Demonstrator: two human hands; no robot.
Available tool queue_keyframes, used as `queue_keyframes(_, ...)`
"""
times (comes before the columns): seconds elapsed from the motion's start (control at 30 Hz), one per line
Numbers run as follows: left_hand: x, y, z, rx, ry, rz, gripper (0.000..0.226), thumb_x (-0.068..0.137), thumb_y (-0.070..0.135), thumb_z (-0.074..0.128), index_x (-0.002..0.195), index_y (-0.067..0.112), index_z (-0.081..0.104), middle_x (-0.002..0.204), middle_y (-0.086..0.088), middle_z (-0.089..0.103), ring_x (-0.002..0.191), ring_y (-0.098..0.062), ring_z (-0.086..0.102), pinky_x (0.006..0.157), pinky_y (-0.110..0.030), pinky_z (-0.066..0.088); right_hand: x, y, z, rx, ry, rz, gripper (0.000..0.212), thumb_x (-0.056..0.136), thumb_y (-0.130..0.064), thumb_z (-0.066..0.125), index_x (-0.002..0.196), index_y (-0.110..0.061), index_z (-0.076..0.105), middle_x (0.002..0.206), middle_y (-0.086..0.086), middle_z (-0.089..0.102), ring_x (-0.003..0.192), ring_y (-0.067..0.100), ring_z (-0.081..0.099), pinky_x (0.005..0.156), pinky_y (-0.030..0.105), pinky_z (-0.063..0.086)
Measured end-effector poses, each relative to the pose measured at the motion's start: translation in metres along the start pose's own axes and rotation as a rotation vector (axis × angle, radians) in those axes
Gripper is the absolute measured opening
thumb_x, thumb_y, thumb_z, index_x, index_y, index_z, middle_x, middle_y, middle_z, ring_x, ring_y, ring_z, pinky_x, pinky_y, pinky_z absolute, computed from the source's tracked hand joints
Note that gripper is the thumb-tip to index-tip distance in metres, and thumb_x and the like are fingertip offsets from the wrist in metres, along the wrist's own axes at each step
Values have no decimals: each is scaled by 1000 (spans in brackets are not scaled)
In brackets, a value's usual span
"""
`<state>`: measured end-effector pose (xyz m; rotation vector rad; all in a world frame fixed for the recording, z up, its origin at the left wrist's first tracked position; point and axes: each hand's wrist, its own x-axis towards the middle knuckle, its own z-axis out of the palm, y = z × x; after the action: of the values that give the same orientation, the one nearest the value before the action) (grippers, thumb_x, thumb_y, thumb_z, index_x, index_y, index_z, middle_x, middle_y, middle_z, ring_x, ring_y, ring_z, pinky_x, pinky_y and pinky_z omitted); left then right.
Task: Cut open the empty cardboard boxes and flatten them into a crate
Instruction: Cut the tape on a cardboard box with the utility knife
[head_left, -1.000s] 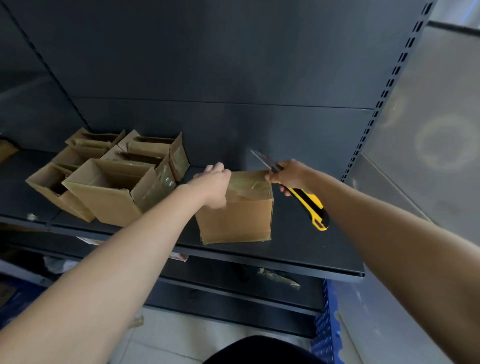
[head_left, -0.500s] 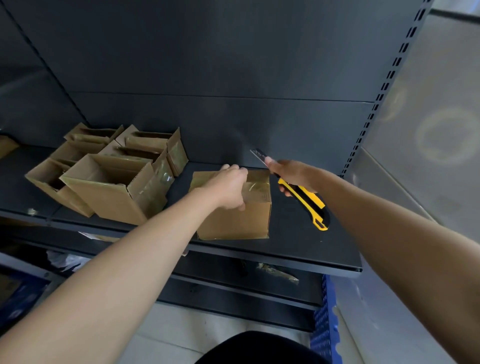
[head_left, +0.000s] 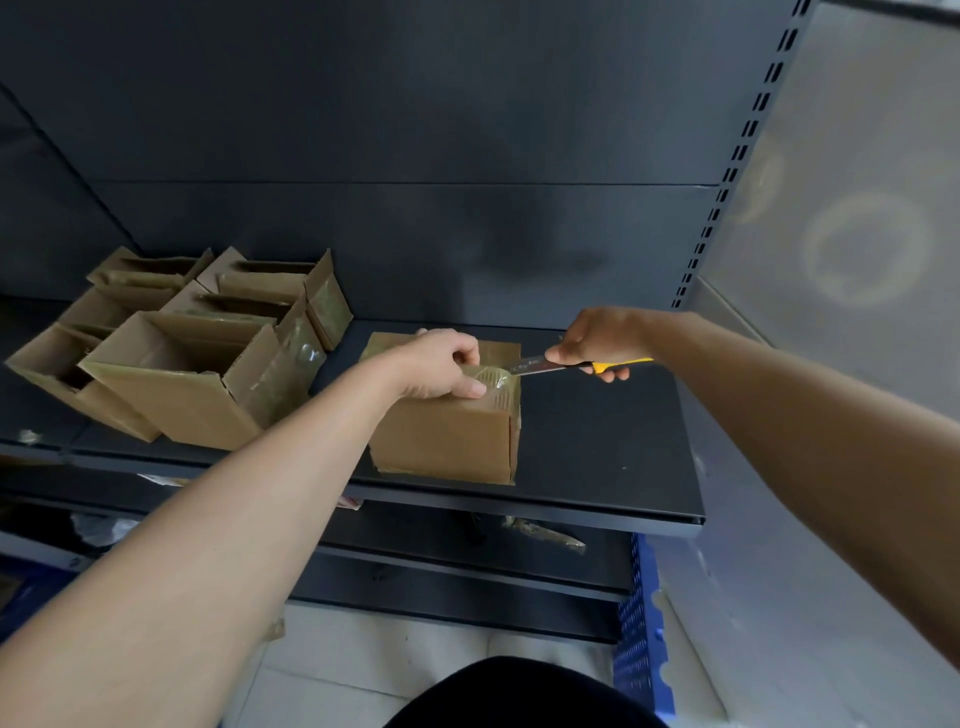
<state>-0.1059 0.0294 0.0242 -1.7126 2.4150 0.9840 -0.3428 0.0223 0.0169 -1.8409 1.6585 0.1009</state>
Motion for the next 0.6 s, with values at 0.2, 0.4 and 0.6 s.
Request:
queue_keyframes(0.2, -2, -1, -2, -47, 8, 48, 23, 78, 19, 75, 73, 24, 53, 82, 7, 50, 73, -9, 44, 60, -23, 34, 3, -15, -5, -50, -135, -5, 47, 91, -46, 51, 58, -11, 52, 42, 0, 51, 37, 18, 46, 54, 28, 42)
queue_keyframes(0.4, -1, 0, -2, -61, -13, 44, 22, 78, 17, 75, 72, 23, 55, 79, 6, 52, 70, -10, 45, 59, -25, 35, 0, -22, 4, -3, -207, -34, 47, 94, -43, 49, 61, -9, 50, 43, 2, 51, 38, 19, 44, 59, 30, 41)
queue_keyframes(0.6, 6, 1, -4, -104, 31, 58, 22, 80, 19, 73, 75, 24, 53, 82, 7, 48, 74, -10, 44, 61, -24, 34, -8, -13, -3, 8, -258, 10, 51, 93, -51, 48, 62, -10, 53, 51, 8, 57, 41, 21, 50, 63, 32, 44)
